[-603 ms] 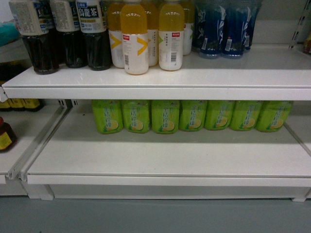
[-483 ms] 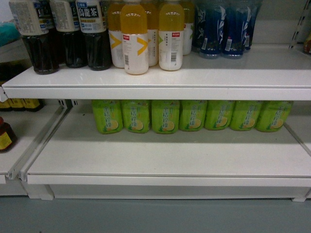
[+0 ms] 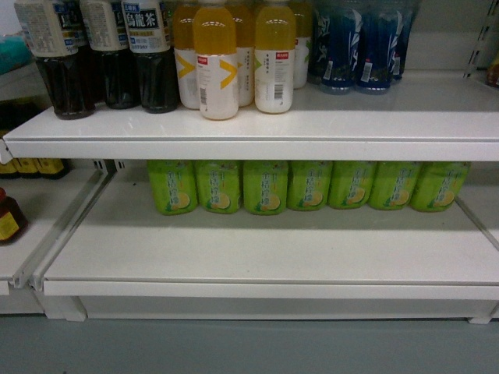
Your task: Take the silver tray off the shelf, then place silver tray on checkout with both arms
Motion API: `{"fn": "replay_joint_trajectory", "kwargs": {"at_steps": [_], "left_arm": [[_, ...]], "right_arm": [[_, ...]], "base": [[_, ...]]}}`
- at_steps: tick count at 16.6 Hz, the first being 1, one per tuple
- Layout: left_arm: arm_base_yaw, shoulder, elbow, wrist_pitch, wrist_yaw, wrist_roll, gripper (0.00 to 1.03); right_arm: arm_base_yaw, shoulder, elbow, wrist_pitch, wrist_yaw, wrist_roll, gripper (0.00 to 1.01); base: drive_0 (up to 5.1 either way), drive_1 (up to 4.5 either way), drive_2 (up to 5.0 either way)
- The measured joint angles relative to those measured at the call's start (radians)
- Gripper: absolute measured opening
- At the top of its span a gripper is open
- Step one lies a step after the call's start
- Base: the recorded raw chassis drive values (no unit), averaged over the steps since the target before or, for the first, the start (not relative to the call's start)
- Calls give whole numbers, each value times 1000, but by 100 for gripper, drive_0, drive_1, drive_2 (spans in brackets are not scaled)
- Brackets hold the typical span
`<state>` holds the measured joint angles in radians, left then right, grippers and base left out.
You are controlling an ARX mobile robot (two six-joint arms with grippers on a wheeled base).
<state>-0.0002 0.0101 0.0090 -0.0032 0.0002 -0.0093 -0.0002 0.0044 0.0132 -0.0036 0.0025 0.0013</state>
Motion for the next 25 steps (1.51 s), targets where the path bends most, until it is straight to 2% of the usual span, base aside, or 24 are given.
{"fn": "replay_joint_trajectory", "kwargs": {"at_steps": [25], "left_arm": [[0, 0, 0, 2, -1, 10, 98]], "right_arm": [[0, 0, 0, 2, -3, -1, 98]], "base": [[0, 0, 0]]}}
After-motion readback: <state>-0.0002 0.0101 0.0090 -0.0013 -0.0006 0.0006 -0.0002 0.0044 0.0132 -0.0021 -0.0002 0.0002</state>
